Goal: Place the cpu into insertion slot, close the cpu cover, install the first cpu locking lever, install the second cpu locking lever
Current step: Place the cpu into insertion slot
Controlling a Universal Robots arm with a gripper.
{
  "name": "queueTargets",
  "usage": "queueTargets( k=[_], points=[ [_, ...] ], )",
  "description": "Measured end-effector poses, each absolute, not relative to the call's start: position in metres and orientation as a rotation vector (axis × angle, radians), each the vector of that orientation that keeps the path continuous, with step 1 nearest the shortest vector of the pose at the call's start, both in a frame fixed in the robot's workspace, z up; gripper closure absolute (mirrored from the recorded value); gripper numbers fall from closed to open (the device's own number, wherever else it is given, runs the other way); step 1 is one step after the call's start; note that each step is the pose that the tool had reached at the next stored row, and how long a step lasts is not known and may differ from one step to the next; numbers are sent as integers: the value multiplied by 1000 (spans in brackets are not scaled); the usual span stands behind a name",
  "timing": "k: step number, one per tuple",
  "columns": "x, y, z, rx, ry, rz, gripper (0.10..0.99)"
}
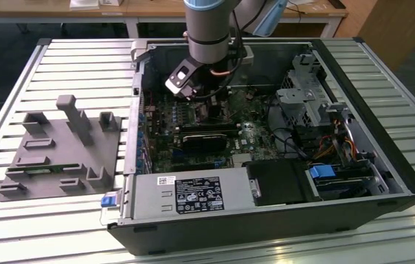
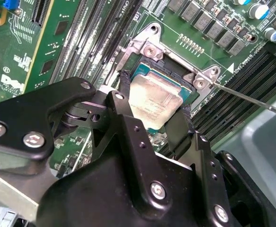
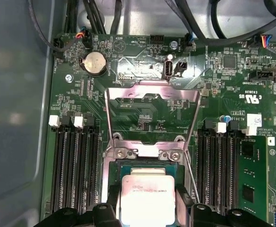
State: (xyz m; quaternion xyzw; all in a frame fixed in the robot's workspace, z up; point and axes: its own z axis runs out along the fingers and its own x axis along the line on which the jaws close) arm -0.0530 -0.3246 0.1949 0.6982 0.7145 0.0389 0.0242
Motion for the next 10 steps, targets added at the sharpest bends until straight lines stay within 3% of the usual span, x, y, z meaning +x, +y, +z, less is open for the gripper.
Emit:
queueTargets(
  k=[10],
  points=[
    [-54, -325, 193, 2163, 2209, 121, 545]
  ],
)
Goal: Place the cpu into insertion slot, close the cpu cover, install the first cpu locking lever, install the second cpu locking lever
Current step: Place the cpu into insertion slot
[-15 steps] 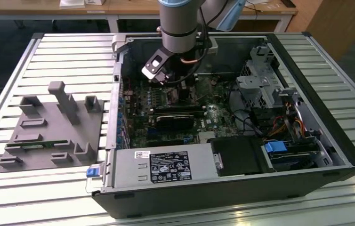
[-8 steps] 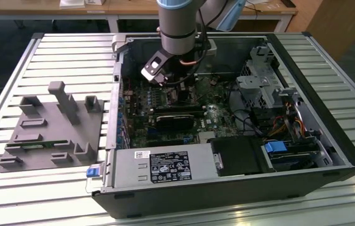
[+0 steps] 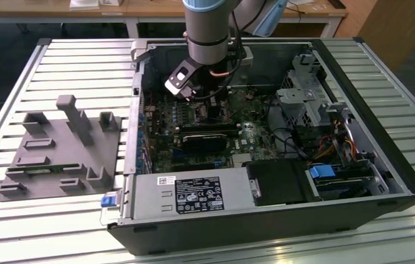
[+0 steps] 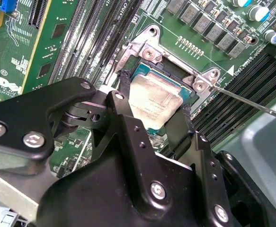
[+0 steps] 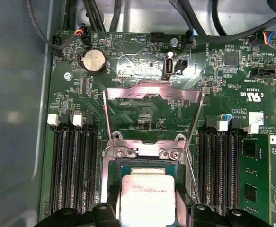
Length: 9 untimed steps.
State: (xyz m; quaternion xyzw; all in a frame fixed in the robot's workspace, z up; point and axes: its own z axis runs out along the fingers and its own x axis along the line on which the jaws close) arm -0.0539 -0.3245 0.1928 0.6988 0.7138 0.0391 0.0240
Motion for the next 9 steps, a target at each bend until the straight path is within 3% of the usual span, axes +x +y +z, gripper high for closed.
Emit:
queueTargets(
  k=[9],
  points=[
    [-52, -324, 193, 2162, 2209, 121, 545]
  ],
)
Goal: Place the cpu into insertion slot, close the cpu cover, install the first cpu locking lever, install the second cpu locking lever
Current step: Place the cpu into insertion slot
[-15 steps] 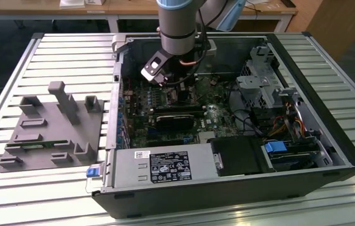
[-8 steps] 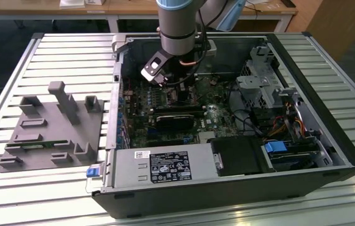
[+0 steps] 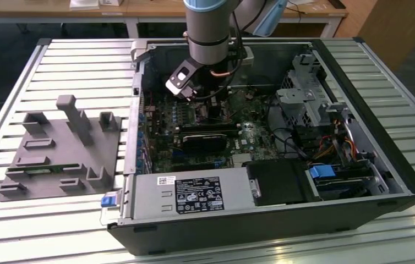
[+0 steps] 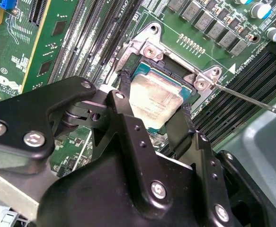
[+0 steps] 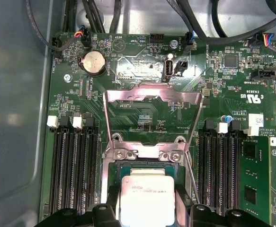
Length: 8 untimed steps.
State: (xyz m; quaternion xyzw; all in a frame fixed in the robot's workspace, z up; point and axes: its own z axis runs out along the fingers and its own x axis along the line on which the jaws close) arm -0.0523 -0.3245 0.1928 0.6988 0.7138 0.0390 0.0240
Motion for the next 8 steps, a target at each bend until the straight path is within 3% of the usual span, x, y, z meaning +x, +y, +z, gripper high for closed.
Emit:
queueTargets(
  k=[3, 4, 8],
  points=[
    [-52, -324, 193, 2162, 2209, 121, 533],
    [-52, -324, 193, 2162, 2209, 121, 471],
    [-52, -324, 193, 2162, 2209, 121, 471]
  ],
)
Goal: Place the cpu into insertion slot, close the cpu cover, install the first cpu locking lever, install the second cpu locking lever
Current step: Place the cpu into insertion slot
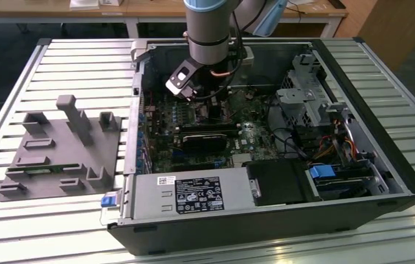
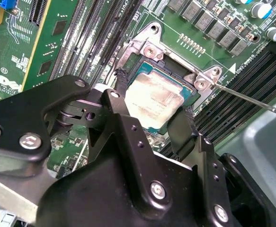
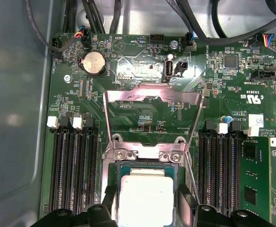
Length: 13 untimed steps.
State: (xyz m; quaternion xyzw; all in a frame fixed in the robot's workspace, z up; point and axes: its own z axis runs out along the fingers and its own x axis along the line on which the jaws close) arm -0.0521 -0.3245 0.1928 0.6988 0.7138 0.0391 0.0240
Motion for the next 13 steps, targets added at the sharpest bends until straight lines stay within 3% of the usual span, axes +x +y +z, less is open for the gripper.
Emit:
queueTargets(
  k=[13],
  points=[
    [-52, -324, 205, 2162, 2209, 121, 471]
  ],
)
